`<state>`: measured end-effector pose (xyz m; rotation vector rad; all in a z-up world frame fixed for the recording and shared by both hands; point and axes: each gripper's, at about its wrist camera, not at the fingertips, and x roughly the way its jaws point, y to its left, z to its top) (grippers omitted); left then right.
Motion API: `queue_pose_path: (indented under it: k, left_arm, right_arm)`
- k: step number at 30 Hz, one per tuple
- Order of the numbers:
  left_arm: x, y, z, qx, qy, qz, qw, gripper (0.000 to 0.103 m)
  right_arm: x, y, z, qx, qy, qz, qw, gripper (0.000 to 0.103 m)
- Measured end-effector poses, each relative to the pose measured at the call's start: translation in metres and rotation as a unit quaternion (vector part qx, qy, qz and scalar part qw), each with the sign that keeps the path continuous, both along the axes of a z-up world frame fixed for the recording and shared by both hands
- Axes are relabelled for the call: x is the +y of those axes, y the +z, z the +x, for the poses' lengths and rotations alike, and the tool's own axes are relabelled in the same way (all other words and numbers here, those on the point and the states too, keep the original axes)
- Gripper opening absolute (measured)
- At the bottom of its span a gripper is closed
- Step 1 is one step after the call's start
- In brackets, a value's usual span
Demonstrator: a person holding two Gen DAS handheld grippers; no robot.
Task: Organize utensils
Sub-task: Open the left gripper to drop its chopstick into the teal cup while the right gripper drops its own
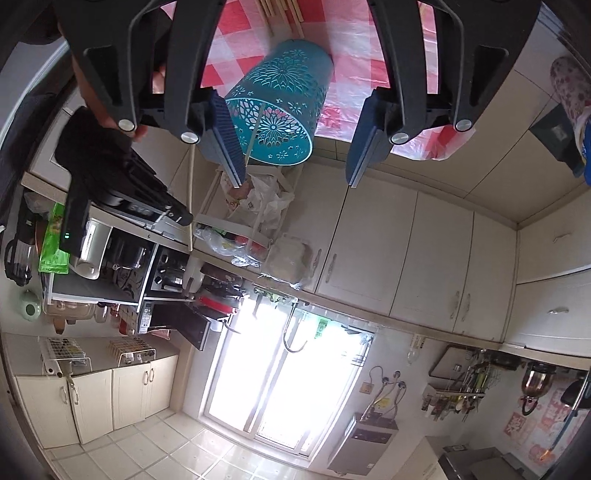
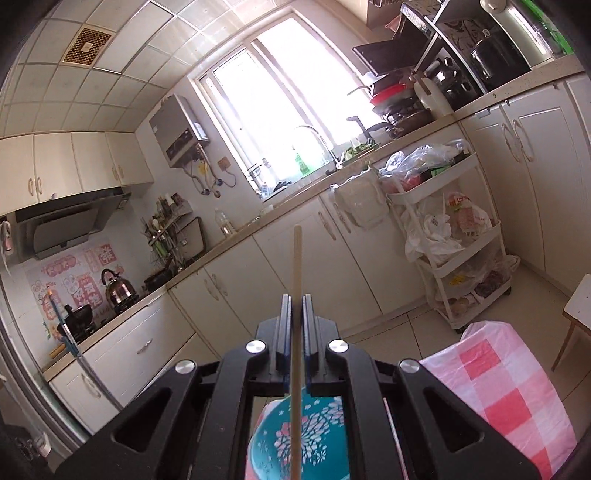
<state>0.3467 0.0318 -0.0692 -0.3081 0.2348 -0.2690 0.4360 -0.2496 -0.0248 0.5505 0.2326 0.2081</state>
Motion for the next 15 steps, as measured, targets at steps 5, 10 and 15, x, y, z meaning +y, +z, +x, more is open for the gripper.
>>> queue_pose_path:
  k: [5, 10, 15]
  left_arm:
    - [0.007, 0.000, 0.000, -0.001, 0.003, 0.000, 1.0000, 0.054]
    - [0.006, -0.001, -0.001, 0.003, 0.005, 0.001, 1.0000, 0.056]
    - [0.005, -0.003, -0.002, 0.007, 0.006, 0.012, 0.9999, 0.058]
  right_arm:
    - [0.013, -0.020, 0.026, 0.028, -0.019, -0.026, 0.999, 0.006]
    - [0.023, -0.036, 0.016, 0.032, -0.010, -0.064, 0.997, 0.018]
    - [0.017, -0.031, -0.013, 0.024, -0.002, -0.074, 0.997, 0.031]
